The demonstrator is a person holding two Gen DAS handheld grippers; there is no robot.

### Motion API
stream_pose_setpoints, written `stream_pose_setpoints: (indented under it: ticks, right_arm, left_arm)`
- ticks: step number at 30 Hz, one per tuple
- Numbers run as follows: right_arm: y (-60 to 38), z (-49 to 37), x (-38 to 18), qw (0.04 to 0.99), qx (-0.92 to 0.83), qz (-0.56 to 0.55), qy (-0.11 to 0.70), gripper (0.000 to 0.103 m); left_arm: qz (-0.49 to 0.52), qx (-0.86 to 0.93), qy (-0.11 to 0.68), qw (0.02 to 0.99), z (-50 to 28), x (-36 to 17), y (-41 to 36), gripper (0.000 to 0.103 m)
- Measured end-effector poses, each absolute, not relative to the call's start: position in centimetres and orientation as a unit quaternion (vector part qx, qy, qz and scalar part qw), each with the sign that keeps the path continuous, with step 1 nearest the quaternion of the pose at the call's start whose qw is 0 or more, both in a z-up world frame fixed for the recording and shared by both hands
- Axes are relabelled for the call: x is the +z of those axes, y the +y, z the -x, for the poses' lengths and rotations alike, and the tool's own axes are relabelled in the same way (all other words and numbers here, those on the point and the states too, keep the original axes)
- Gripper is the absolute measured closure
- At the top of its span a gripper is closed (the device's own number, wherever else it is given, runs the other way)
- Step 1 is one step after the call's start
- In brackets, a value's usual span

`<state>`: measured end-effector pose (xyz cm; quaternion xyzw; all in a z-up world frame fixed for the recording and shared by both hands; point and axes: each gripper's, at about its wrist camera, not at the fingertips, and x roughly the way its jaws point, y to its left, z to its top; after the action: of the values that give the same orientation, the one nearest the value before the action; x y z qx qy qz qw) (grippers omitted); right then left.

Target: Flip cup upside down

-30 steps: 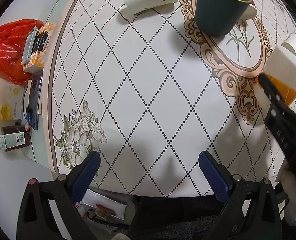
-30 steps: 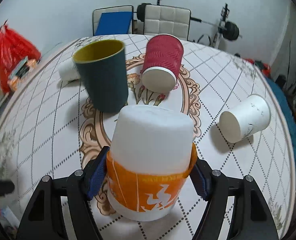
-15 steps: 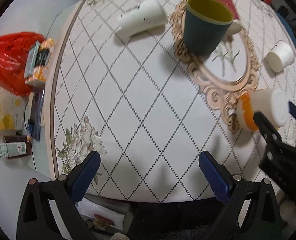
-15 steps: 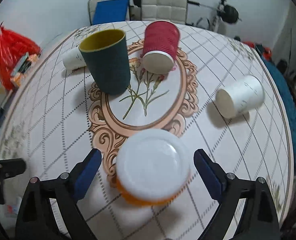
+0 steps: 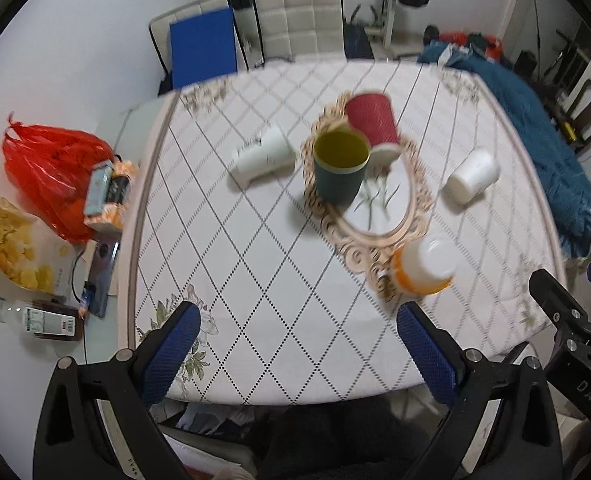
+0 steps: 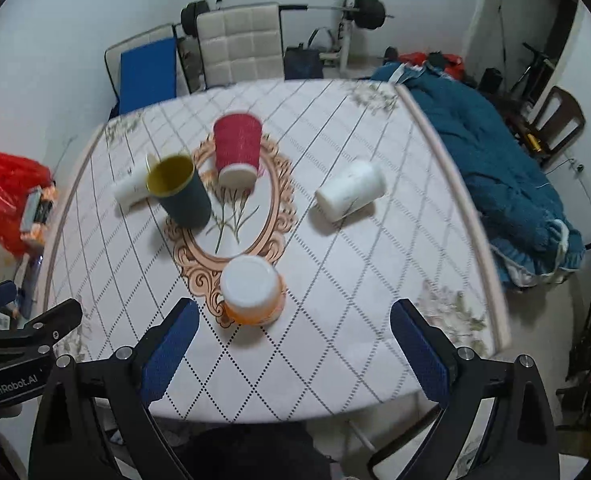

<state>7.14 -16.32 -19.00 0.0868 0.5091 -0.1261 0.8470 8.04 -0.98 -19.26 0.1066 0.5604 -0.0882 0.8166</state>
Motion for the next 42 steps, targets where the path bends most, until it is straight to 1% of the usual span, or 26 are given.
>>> stream_pose_setpoints:
  ticks: [5,11,21,32,42]
  right_arm:
    - [-17.1,-4.7,-13.7,0.865,-0.120,-0.083,0.479,0.004]
    - [-17.5,-1.7,-8.8,0.877,-0.104,-0.071,0.464,0.004]
    - [-18.3,3.8,-1.6,0.898,-0.102,-0.050,0.424,0.002]
    - [-18.5,7.0,2.0,0.904,-0.088,-0.052,0.414,0.002]
    - [-19.0,7.0,2.7,0.905,-0.087,-0.049,0.413,0.002]
  left_arm:
    - [-0.093,-0.083,0.534,0.836,-6.0,-15.1,-0.9,0.002]
    - [-0.072,-0.076,0.508,0.855,-2.7,-10.6,-0.7,0.002]
    - [-0.059,-0.076,0.486,0.869,1.5,-6.0,-1.1,0.002]
    - [-0.053,-0.067,0.469,0.879,3.5,-3.5,-0.8,0.002]
    - [-0.052,-0.063,0.469,0.880,4.2,-3.1,-0.8,0.002]
